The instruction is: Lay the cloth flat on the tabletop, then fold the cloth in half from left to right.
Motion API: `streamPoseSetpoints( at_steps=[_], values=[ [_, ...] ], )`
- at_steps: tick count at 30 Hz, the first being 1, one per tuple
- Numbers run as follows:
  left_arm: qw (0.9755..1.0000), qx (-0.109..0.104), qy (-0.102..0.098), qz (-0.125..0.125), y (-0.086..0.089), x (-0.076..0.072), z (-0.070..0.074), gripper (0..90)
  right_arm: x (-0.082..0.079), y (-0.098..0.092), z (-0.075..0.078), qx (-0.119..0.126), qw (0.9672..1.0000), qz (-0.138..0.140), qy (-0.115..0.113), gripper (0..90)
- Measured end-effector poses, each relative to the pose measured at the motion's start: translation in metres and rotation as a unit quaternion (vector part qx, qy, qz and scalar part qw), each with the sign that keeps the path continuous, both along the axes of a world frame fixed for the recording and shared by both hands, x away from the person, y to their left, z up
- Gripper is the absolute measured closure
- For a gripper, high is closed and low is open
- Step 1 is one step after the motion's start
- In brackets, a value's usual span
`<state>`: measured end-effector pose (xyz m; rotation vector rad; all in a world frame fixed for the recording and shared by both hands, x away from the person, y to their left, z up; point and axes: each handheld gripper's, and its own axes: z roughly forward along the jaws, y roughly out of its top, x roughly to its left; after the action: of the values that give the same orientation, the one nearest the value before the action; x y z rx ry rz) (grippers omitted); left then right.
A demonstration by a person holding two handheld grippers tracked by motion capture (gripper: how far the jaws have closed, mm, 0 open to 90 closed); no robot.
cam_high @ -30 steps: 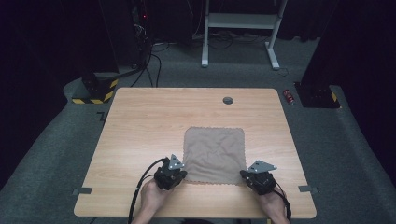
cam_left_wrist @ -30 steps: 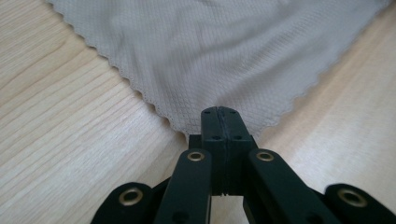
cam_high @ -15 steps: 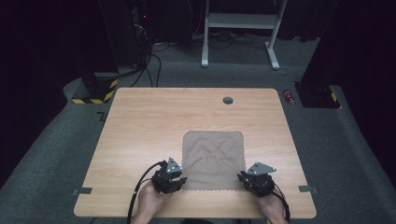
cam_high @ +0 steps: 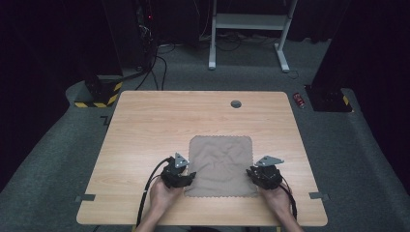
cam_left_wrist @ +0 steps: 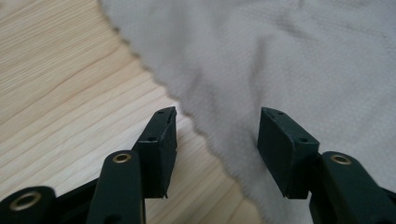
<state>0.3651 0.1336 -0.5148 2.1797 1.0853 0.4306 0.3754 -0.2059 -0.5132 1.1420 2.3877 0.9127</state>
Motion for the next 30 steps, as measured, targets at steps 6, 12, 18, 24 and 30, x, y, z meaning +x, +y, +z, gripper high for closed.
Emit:
streamPoseSetpoints(
  at_steps=[6, 12, 18, 24, 30],
  values=[
    [0.9999, -0.006, -0.003, 0.016, 0.006, 0.008, 0.008, 47.6, 0.004, 0.006, 0.003, 0.009, 1.0, 0.0, -0.001, 69.7],
    [0.9987, -0.042, -0.022, 0.019, -0.012, 0.039, 0.012, 46.8, 0.014, 0.028, 0.0, 0.026, 0.9995, 0.016, -0.009, 66.6],
    [0.9993, -0.017, -0.018, 0.029, -0.019, 0.058, 0.004, 46.6, 0.017, 0.028, -0.004, 0.022, 0.9996, 0.015, -0.005, 67.1],
    [0.9991, -0.006, -0.008, 0.041, -0.008, 0.065, -0.002, 44.1, 0.017, 0.025, -0.005, 0.018, 0.9996, 0.017, -0.016, 61.9],
    [0.9985, -0.016, -0.006, 0.052, -0.003, 0.068, -0.001, 45.2, 0.016, 0.027, -0.002, 0.018, 0.9998, 0.003, -0.01, 60.1]
  ],
)
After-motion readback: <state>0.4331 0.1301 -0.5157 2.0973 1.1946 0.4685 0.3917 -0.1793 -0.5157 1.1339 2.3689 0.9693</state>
